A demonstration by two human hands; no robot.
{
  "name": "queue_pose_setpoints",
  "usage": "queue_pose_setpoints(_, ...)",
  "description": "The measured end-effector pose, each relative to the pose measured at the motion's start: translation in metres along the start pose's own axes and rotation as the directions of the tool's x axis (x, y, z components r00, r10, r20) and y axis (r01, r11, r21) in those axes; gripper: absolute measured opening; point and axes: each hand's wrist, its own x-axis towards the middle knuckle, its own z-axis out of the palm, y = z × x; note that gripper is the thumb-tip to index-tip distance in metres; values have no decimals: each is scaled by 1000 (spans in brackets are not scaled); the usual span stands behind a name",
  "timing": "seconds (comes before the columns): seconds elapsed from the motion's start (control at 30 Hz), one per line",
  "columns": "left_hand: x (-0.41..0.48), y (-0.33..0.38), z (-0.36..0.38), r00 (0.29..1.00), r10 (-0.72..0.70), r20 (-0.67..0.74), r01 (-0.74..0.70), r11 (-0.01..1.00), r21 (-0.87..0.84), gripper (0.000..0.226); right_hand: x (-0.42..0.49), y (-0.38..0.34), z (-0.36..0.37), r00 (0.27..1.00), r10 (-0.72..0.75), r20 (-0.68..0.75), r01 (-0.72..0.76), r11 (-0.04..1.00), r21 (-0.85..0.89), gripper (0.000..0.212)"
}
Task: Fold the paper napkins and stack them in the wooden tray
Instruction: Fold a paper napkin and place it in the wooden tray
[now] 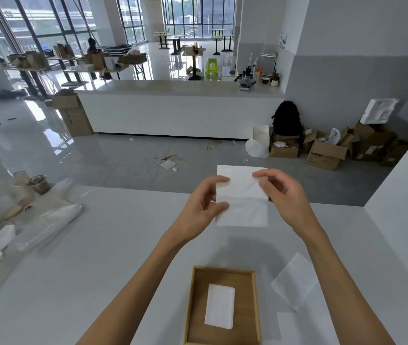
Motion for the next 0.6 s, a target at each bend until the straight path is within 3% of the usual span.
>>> queue_pose_setpoints(0.07, 2, 2, 1, 999, 0, -33, 2, 999, 36, 39, -2, 0, -5, 997, 45, 59, -45, 999, 10, 20)
queue_pose_setpoints(0.17, 6, 7, 3, 997, -30, -71, 33, 999, 43, 38, -7, 2, -6, 973, 117, 199, -133, 989, 68, 42)
queue_pose_setpoints(0.23, 9, 9, 3, 997, -29, -73, 36, 996, 84, 40, -8, 3, -3, 975, 111, 190, -105, 994, -44, 48)
queue_pose_setpoints(0.3, 11, 9, 4, 997, -8, -73, 19, 986, 164, 39, -8, 0, 0, 989, 62, 137, -36, 982, -184, 42)
queue_pose_setpoints(0.43, 12, 12, 6, 987, 131, -93, -83, 909, 408, 30, -8, -3, 3, 999, 5, 47, 7, 971, -239, 28)
queue_pose_setpoints(0.53, 12, 15, 6, 976, 166, -137, -92, 898, 431, 19, -6, -4, 6, 996, -82, 21, 85, 955, -286, 17)
queue_pose_setpoints(0.6, 13, 18, 4, 981, 117, -155, -50, 923, 382, 11, -5, -7, 5, 995, -99, 7, 96, 947, -308, 10)
